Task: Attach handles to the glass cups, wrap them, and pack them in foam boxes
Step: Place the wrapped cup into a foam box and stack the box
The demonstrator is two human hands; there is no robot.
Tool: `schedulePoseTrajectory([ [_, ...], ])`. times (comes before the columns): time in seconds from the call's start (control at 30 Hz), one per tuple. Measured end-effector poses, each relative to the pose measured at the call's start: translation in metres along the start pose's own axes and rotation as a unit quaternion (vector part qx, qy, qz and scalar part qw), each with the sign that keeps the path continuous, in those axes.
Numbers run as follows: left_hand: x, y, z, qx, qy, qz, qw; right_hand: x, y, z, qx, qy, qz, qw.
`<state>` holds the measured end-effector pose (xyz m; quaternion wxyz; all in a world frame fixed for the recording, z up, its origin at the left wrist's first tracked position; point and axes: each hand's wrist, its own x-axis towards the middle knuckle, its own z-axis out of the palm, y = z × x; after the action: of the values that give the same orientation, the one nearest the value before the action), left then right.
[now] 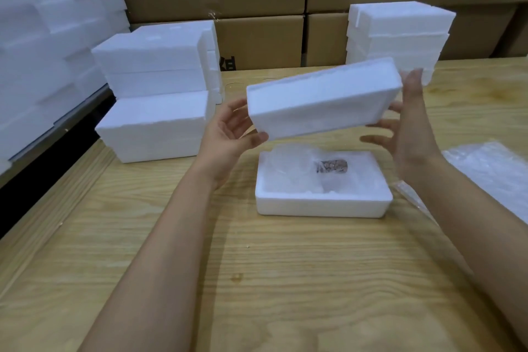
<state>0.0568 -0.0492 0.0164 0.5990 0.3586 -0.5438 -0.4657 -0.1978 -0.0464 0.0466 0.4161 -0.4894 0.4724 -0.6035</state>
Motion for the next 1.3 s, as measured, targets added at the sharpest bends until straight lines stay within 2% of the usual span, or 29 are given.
schedulePoseTrajectory([
  [0.03,0.000,0.000,0.002,0.006,-0.005,0.004,1.000,0.002,-0.001,-0.003,0.048,-0.044,0.037,0.997],
  [0.1,-0.001,0.003,0.006,0.020,-0.015,0.009,1.000,0.001,-0.001,-0.006,0.117,-0.100,0.045,0.987],
  [0.23,-0.007,0.012,0.008,0.017,-0.054,0.018,0.998,-0.002,0.001,-0.011,0.173,-0.124,0.019,0.977],
  [0.37,-0.014,0.022,0.010,0.003,-0.101,0.006,0.995,-0.008,-0.001,-0.020,0.184,-0.142,0.012,0.972],
  [0.47,-0.017,0.026,0.009,0.039,-0.105,0.009,0.994,-0.018,-0.004,-0.026,0.160,-0.192,-0.003,0.968],
  [0.57,-0.022,0.027,0.005,0.078,-0.089,0.018,0.993,-0.032,0.003,-0.027,0.075,-0.263,-0.012,0.962],
  [0.7,-0.033,0.021,0.005,0.095,-0.059,0.012,0.994,-0.037,0.010,-0.028,-0.009,-0.240,-0.046,0.970],
  [0.8,-0.040,0.016,0.007,0.105,-0.048,0.009,0.993,-0.036,0.016,-0.030,-0.021,-0.245,-0.054,0.968],
  [0.9,-0.041,0.015,0.007,0.109,-0.058,0.016,0.992,-0.037,0.020,-0.036,-0.012,-0.268,-0.051,0.962],
  [1.17,-0.045,0.014,0.004,0.105,-0.083,0.026,0.991,-0.041,0.015,-0.042,-0.110,-0.280,-0.099,0.948],
  [1.3,-0.047,0.015,0.004,0.095,-0.100,0.016,0.990,-0.042,0.013,-0.042,-0.103,-0.272,-0.103,0.951],
])
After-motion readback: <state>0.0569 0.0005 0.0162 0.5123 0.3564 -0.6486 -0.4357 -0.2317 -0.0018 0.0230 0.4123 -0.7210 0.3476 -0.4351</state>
